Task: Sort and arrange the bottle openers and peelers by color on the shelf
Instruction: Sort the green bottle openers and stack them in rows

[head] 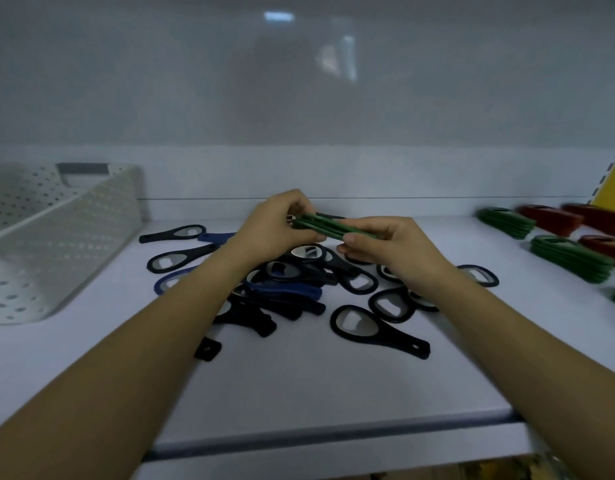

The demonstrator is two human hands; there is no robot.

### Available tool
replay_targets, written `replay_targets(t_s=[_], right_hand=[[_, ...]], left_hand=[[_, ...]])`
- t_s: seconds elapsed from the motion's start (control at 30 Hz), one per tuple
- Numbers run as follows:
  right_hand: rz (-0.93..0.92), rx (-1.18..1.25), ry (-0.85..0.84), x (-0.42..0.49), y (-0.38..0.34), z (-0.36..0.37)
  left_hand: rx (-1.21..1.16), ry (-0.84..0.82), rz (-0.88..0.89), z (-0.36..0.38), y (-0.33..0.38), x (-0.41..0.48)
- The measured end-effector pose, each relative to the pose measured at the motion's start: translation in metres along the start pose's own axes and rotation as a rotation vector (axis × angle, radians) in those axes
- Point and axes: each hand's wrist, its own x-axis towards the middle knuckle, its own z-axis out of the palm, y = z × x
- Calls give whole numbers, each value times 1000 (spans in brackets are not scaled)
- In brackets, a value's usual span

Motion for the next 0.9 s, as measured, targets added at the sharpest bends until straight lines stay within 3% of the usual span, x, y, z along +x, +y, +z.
replay_targets(t_s=[0.2,0.3,0.7,0.9], right_hand=[[-9,-57,90,-4,1,-3],[-16,-91,92,-6,1,1],[-19,76,29,-10,0,2],[-54,-124,21,-9,-20,-9]], left_hand=[[-591,-109,-314,-2,8,-7],[-720,-108,-366,0,9,-11],[-778,-110,-231,0,17,-17],[-655,-67,-178,4,29,-8]])
